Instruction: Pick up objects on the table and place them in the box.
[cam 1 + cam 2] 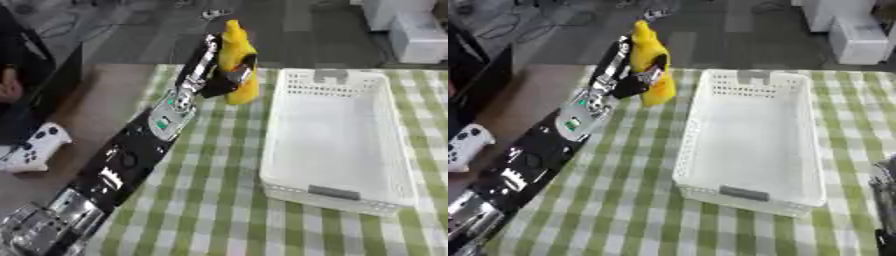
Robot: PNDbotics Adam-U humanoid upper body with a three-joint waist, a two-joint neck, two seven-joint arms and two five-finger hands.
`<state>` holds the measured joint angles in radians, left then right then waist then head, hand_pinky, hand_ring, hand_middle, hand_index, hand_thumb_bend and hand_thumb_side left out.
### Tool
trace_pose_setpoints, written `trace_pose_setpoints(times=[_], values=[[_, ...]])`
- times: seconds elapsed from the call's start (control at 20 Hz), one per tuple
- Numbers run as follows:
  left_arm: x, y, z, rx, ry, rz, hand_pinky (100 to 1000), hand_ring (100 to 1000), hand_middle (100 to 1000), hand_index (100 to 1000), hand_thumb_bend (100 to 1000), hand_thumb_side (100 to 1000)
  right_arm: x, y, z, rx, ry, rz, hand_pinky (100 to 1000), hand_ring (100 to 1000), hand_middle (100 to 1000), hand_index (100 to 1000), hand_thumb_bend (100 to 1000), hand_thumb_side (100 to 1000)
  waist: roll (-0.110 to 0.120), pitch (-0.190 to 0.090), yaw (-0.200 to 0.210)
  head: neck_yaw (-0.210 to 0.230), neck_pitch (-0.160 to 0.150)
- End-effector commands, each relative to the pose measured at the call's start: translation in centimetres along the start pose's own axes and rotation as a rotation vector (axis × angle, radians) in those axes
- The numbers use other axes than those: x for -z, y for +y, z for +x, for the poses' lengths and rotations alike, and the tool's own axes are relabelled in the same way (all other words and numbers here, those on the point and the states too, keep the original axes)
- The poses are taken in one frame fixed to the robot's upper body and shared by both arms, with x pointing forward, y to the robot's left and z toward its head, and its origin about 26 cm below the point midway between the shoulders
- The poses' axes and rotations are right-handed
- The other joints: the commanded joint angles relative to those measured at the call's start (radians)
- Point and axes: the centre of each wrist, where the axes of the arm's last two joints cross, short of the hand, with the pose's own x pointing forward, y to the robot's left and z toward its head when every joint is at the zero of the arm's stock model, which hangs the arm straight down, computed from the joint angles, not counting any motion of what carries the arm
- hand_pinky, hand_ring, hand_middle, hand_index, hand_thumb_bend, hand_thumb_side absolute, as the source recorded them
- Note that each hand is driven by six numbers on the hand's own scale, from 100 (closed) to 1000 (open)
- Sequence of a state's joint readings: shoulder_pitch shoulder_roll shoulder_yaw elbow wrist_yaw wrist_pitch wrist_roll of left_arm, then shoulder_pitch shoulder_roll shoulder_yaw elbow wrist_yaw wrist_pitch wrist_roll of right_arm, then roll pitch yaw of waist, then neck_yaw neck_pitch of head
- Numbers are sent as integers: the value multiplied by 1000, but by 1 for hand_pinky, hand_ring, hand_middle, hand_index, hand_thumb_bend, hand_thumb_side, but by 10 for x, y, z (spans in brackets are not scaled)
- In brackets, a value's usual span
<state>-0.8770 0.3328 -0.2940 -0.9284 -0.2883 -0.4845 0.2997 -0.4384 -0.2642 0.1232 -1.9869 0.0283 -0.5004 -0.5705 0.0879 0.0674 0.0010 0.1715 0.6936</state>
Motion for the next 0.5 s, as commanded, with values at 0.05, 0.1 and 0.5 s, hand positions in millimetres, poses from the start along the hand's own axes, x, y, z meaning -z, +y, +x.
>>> trace_pose_setpoints(times=[0.05,0.1,0.5], values=[[14,8,8,26,-47,4,100,100,100,268,100,555,8,3,4,17,-26,7,424,631,685,758,100,942,0,-19,-4,15,-12],[14,7,8,31,-52,-2,100,100,100,266,100,554,8,4,4,20,-28,6,425,631,685,758,100,942,2,-19,-6,19,-9],[16,2,11,43,-83,-29,100,100,100,267,100,551,13,11,4,54,-34,0,429,631,684,758,100,941,13,-13,-27,60,-6]])
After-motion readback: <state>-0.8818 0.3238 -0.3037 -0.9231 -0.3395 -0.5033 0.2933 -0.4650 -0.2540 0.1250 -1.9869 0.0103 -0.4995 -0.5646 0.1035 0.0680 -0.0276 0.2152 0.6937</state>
